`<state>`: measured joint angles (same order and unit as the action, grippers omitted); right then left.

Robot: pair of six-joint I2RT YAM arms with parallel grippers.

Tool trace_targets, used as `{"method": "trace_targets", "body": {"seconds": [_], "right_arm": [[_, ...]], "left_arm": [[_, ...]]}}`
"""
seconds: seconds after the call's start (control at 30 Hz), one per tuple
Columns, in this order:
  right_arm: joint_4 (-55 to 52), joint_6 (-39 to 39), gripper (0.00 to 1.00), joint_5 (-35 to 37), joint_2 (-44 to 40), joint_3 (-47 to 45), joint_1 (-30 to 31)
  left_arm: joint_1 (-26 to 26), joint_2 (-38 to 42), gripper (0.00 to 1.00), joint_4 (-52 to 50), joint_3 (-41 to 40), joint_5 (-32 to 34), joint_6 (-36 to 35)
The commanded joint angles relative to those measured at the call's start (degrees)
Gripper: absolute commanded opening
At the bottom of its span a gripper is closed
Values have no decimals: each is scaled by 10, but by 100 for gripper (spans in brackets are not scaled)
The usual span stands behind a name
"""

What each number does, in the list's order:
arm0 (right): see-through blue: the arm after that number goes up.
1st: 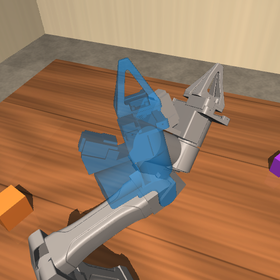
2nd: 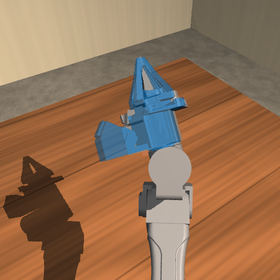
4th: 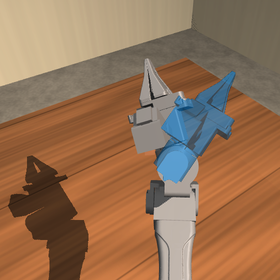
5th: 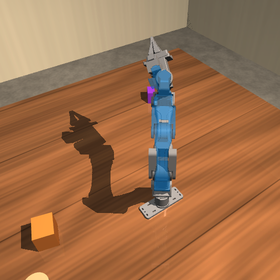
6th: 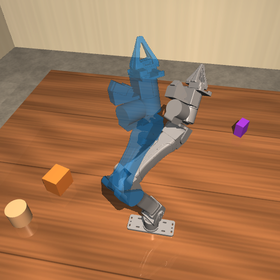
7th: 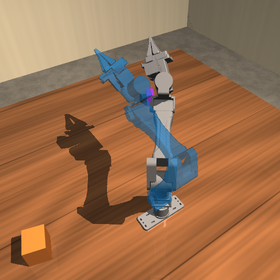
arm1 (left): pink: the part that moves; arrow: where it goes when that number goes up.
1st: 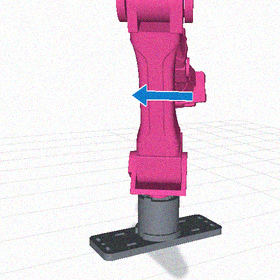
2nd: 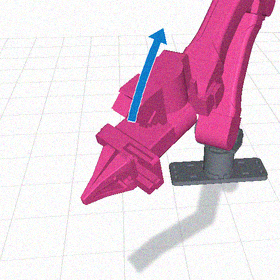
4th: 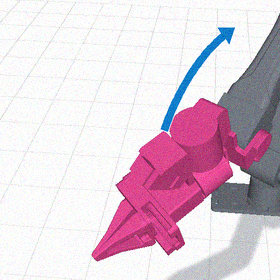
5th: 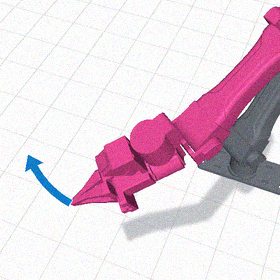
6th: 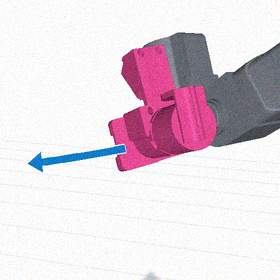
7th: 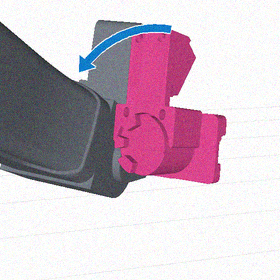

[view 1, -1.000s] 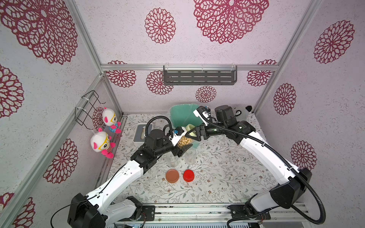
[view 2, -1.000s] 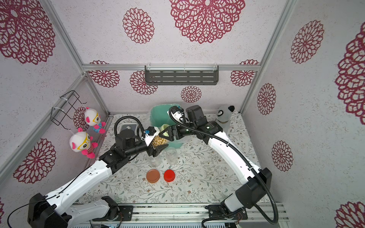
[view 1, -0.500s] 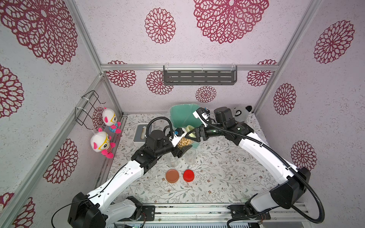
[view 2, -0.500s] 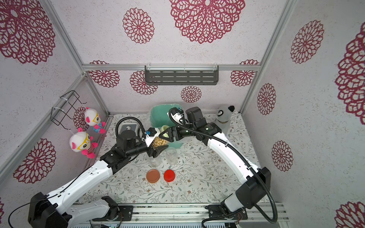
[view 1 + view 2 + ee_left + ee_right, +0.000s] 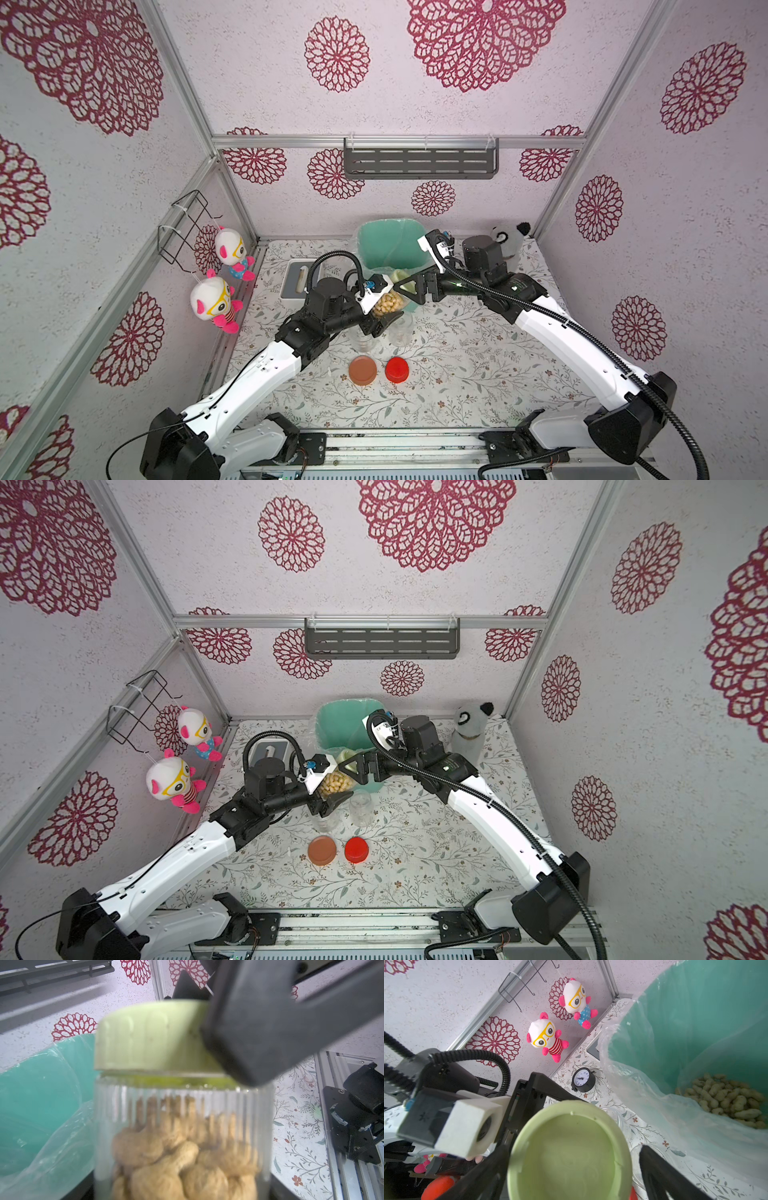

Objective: Empty moldy peanuts from jars
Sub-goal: Unscrew the lid from the jar.

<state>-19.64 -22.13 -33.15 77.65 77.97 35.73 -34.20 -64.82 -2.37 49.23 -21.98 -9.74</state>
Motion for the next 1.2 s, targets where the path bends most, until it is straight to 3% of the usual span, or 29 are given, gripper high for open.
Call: {"method": "trace_targets", "body": {"seconds": [0.0,0.1,0.3,0.67,0.9,1.17], "right_arm": [[33,-28,99,12,-18,-3,0],[45,-36,94,0,-14,-5,1],[47,-40,76,-14,-10,-4,1],[3,6,73,-41,-15,-7,-3],[-14,100,36,-53,-9,-2,-12],[0,233,21,-101,-20,-22,-19]], "left_arm": [[-3,22,0,62,4,-14,8],[-3,20,0,65,2,-19,10],[-3,20,0,67,1,-15,10],[-3,24,0,62,5,-2,-3],[-1,19,0,-5,32,-48,-34],[8,18,0,-22,43,-74,-46]]}}
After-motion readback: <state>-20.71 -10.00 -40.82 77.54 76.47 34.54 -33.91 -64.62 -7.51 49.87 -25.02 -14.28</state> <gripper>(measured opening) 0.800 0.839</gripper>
